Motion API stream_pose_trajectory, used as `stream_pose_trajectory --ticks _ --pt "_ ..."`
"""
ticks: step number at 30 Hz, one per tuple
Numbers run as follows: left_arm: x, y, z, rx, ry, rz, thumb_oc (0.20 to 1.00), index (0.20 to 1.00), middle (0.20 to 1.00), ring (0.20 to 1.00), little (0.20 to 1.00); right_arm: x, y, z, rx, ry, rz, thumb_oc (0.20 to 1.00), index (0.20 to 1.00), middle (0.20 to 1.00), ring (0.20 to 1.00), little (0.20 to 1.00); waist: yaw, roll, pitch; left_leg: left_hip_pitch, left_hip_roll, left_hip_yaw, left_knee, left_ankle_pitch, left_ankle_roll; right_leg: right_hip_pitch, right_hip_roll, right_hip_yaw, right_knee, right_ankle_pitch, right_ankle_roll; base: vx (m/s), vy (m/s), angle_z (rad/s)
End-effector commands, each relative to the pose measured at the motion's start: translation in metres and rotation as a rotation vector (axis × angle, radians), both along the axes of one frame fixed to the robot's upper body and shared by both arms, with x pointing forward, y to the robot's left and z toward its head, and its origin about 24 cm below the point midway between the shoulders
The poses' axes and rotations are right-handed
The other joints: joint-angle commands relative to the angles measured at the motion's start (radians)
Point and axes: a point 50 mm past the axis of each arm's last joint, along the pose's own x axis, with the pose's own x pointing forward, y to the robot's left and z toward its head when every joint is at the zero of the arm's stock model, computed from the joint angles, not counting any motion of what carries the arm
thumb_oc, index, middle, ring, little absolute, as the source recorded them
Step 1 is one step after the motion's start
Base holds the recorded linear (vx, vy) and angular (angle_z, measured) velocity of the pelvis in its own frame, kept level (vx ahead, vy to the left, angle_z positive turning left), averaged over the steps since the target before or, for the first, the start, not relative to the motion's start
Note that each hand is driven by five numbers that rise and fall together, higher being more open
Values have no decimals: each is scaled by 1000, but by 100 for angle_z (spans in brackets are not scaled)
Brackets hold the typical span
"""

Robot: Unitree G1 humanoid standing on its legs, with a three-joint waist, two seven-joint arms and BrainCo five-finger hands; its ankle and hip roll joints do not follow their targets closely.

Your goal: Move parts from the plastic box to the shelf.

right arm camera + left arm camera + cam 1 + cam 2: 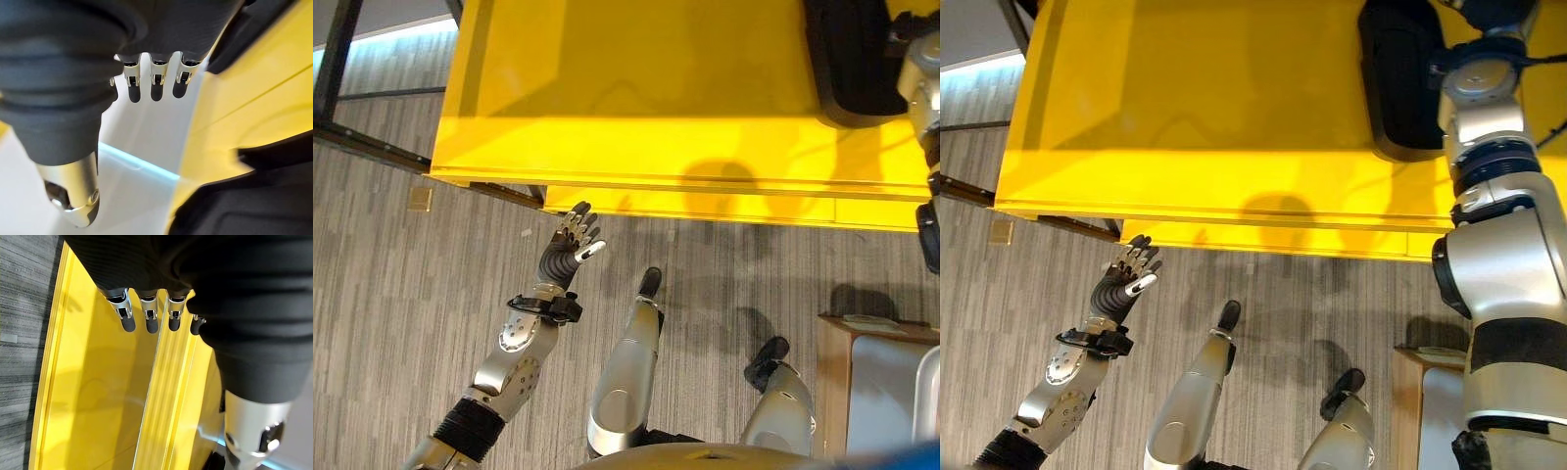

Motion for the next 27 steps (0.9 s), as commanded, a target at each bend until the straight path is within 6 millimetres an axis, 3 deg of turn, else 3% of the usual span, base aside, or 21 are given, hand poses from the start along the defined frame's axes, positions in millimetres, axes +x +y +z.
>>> stream_pose_trajectory --ticks 1,2,4,9,11,12,13,15,22,27 --pt "0 9 19 -20 -102 31 1000 1000 1000 1000 1000 -18 25 30 -151 -205 46 1000 1000 1000 1000 1000 4 -49 7 19 -1 35 -31 14 33 3 55 67 195 -101 -74 -38 34 -8" --pt "0 10 19 -19 -100 32 1000 1000 1000 1000 1000 -17 25 28 -150 -203 45 1000 1000 1000 1000 1000 4 -50 6 20 -1 35 -32 14 33 5 55 67 194 -100 -74 -24 26 -11" --pt "-1 11 17 -26 -91 45 1000 1000 1000 1000 1000 -19 43 22 -211 -236 106 1000 1000 1000 1000 1000 -8 -56 8 30 4 37 -37 15 32 12 59 70 184 -95 -76 -33 20 -18" --pt "-1 13 8 -35 -53 70 1000 1000 1000 1000 1000 -31 63 -18 -311 -270 202 1000 1000 1000 1000 1000 -38 -75 4 74 20 50 -55 16 27 57 70 68 135 -79 -78 -32 9 -17" --pt "-2 13 6 -29 -47 61 1000 1000 1000 1000 1000 -36 60 -41 -354 -243 211 1000 1000 1000 1000 1000 -44 -80 -1 92 25 51 -64 17 26 76 73 66 118 -74 -78 -74 19 -13" --pt "-4 11 5 -23 -48 44 1000 1000 1000 1000 1000 -42 55 -73 -386 -190 223 1000 1000 1000 1000 1000 -55 -81 -9 105 30 59 -81 49 30 92 72 49 79 -38 -84 -34 2 -6" --pt "-4 11 4 -23 -45 44 1000 1000 1000 1000 1000 -42 55 -74 -385 -188 224 1000 1000 1000 1000 1000 -57 -85 -13 115 32 57 -78 23 24 100 77 61 84 -60 -75 -105 52 -1" --pt "-6 11 1 -11 -36 31 1000 1000 1000 1000 1000 -48 56 -105 -430 -118 257 1000 1000 1000 1000 1000 -68 -90 -23 132 42 70 -95 51 29 112 78 54 51 -25 -78 -41 31 -9" --pt "-11 15 -8 15 -14 37 1000 1000 1000 1000 1000 -68 43 -170 -663 99 204 1000 1000 1000 1000 1000 -101 -108 -51 165 58 80 -93 37 27 136 85 70 26 -20 -67 1 -6 -11" --pt "-15 15 -12 24 -8 33 1000 1000 1000 1000 1000 -74 29 -197 -885 245 107 1000 1000 1000 1000 1000 -112 -115 -67 176 64 86 -86 25 26 145 86 79 17 -17 -60 11 -9 -4"
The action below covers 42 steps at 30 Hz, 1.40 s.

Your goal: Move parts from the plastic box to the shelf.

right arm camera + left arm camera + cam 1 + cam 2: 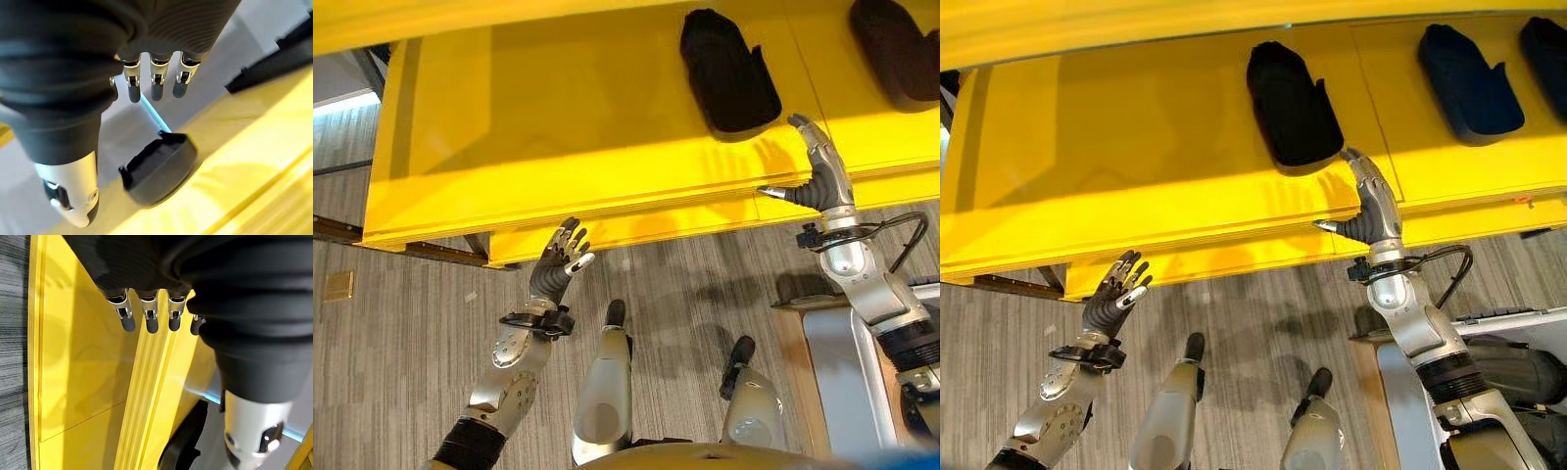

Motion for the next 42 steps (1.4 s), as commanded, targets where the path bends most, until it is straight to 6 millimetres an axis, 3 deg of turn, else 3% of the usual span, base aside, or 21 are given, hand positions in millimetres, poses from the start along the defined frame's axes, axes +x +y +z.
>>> stream_pose_trajectory --ticks 1,5,7,12,21,32,36,42 --pt "-2 2 6 36 -55 -13 1000 1000 1000 1000 1000 4 -14 19 -191 -61 -66 1000 1000 1000 1000 1000 21 -21 -34 37 6 -2 -58 47 2 11 14 14 208 -116 -34 0 0 0" --pt "-3 3 4 44 -54 -9 1000 1000 1000 1000 1000 10 -22 6 -315 11 -120 1000 1000 1000 1000 1000 16 -23 -33 39 9 3 -53 41 5 1 15 32 211 -113 -33 2 1 -4" --pt "-5 6 3 54 -49 -10 1000 1000 1000 1000 1000 16 -35 3 -489 49 -184 1000 1000 1000 1000 1000 18 -25 -25 39 12 9 -53 41 6 -3 19 35 208 -108 -32 8 -15 -9" --pt "-4 5 4 63 -49 -22 1000 1000 1000 1000 1000 27 -43 4 -574 94 -233 1000 1000 1000 1000 1000 20 -26 -16 32 13 13 -54 43 5 -12 19 38 209 -104 -33 -1 -3 -1" --pt "-4 6 4 59 -50 -20 1000 1000 1000 1000 1000 48 -47 13 -542 123 -294 1000 1000 1000 1000 1000 32 -22 -2 23 9 17 -55 46 8 -22 17 42 219 -102 -36 0 0 0" --pt "-2 4 10 48 -76 -25 1000 1000 1000 1000 1000 71 -29 34 -484 95 -283 1000 1000 1000 1000 1000 49 -21 12 8 7 14 -52 49 12 -37 17 41 230 -101 -41 0 0 0" --pt "-1 4 13 41 -91 -20 1000 1000 1000 1000 1000 80 -17 32 -454 125 -268 1000 1000 1000 1000 1000 61 -17 17 -1 2 16 -52 52 13 -41 15 38 235 -98 -42 0 0 0" --pt "-1 4 14 37 -93 -22 1000 1000 1000 1000 1000 87 -16 22 -437 191 -286 1000 1000 1000 1000 1000 73 -14 30 -10 -3 12 -50 54 14 -48 12 36 243 -95 -42 0 0 0"
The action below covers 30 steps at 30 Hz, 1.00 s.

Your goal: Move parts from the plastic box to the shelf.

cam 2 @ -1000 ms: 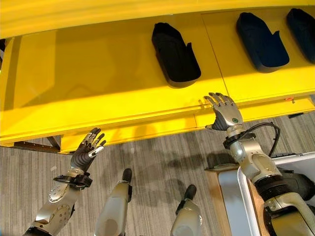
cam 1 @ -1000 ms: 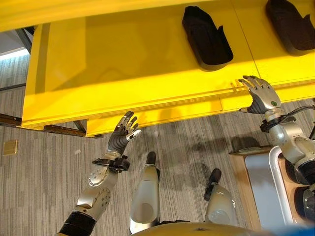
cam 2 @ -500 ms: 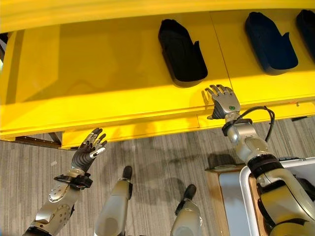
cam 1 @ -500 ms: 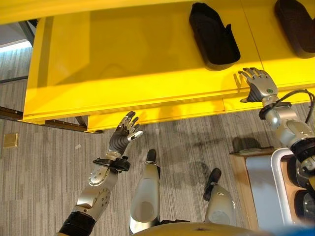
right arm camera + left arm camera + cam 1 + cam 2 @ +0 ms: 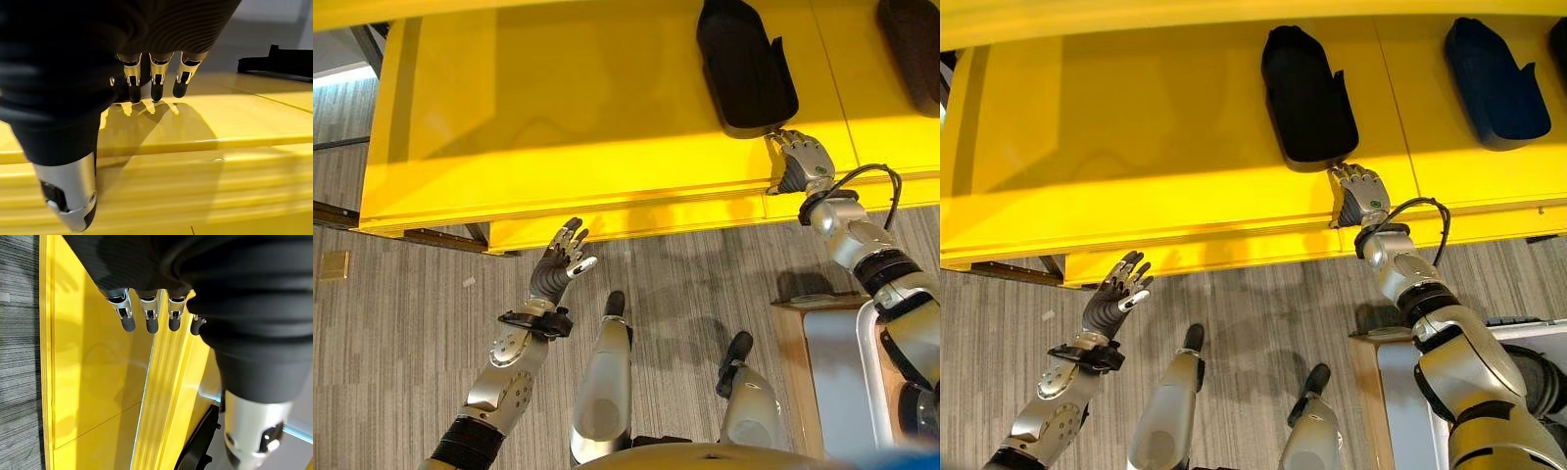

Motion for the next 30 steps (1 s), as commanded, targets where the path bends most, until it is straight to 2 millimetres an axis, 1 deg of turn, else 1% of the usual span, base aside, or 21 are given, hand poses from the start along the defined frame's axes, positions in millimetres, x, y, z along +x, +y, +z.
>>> stream_pose_trajectory --ticks 1,7,8,15,18,20,22,30 --pt "-1 2 16 -9 -94 -1 1000 1000 1000 1000 1000 9 -6 25 31 -46 -47 1000 1000 1000 1000 1000 22 5 13 29 1 -1 -81 77 11 -25 12 21 265 -112 -40 0 0 0" --pt "-1 2 16 -12 -95 2 1000 1000 1000 1000 1000 11 -9 24 60 -40 -71 1000 1000 1000 1000 1000 27 8 22 25 -3 -3 -80 78 14 -29 11 20 270 -112 -41 0 0 0" --pt "-1 3 17 -10 -100 8 1000 1000 1000 1000 1000 12 -5 28 66 -51 -54 1000 1000 1000 1000 1000 30 8 26 22 -5 -3 -75 78 15 -32 11 22 273 -113 -41 0 0 0" --pt "-1 5 18 -14 -105 18 1000 1000 1000 1000 1000 13 6 37 72 -87 -9 1000 1000 1000 1000 1000 30 7 28 17 -5 -2 -69 74 17 -42 11 28 282 -112 -41 0 0 0" --pt "-1 6 20 -15 -111 23 1000 1000 1000 1000 1000 13 11 44 77 -111 14 1000 1000 1000 1000 1000 29 7 28 15 -5 -1 -65 71 19 -46 12 32 284 -112 -41 0 0 0" --pt "-1 6 19 -17 -109 23 1000 1000 1000 1000 1000 14 13 44 79 -113 20 1000 1000 1000 1000 1000 29 7 28 14 -5 0 -63 70 19 -48 11 33 288 -113 -41 0 0 0" --pt "-1 7 20 -17 -111 28 1000 1000 1000 1000 1000 13 21 48 66 -120 55 1000 1000 1000 1000 1000 29 6 29 16 -4 1 -63 69 20 -47 11 36 288 -113 -40 0 0 0" --pt "-1 9 20 -15 -112 37 1000 1000 1000 1000 1000 13 36 52 47 -130 115 1000 1000 1000 1000 1000 30 4 32 14 -5 0 -57 67 21 -52 10 40 295 -114 -40 0 0 0"
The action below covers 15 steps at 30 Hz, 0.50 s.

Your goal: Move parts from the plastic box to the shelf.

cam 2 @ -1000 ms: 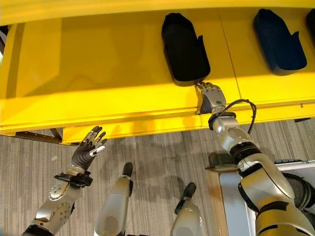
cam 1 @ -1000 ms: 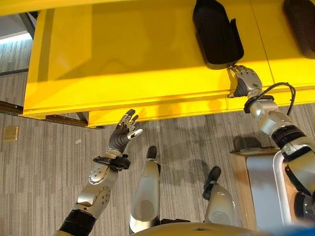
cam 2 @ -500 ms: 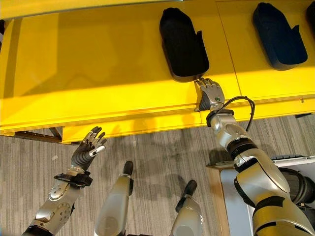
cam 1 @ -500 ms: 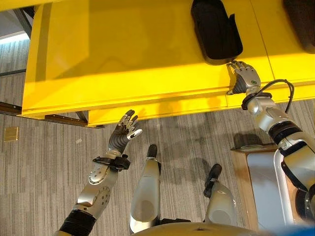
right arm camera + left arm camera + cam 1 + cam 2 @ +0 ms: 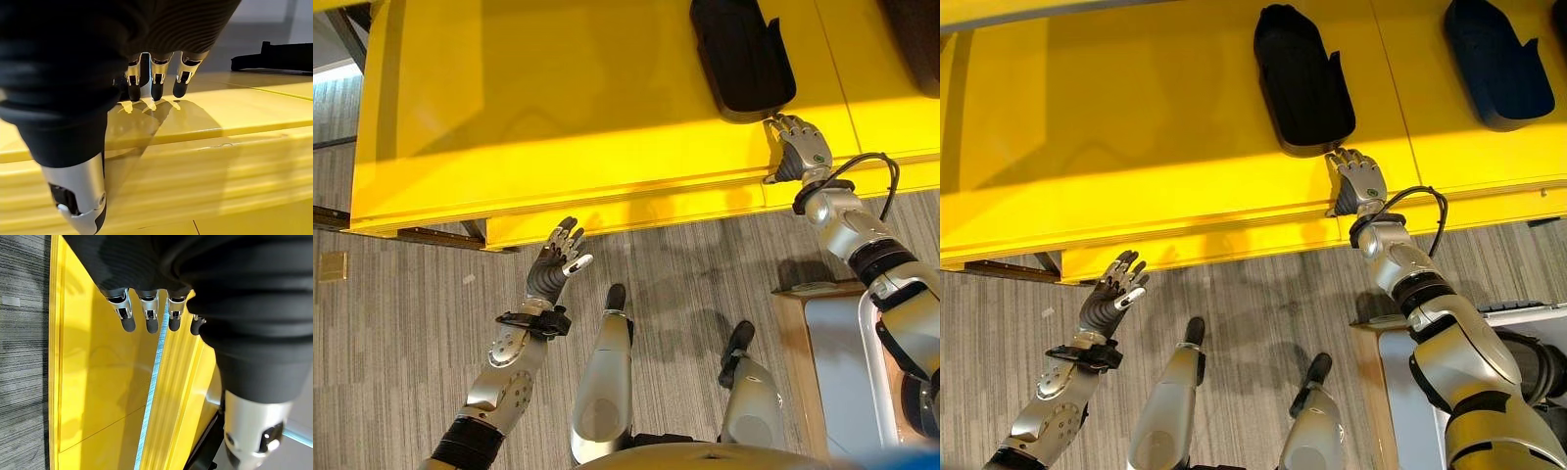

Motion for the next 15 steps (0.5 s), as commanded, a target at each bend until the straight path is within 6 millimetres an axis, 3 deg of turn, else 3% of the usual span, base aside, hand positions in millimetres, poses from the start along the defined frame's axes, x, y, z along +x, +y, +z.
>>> stream_pose_trajectory --ticks 1,15 --pt "-1 6 20 12 -110 5 1000 1000 1000 1000 1000 8 31 38 -15 -90 111 1000 1000 1000 1000 1000 47 -14 5 38 -5 4 -71 69 16 -31 10 35 285 -114 -38 0 0 0" --pt "-1 6 23 19 -119 4 1000 1000 1000 1000 1000 6 64 55 -29 -129 244 1000 1000 1000 1000 1000 56 -17 8 31 -10 4 -64 67 21 -37 8 37 293 -113 -38 0 0 0"
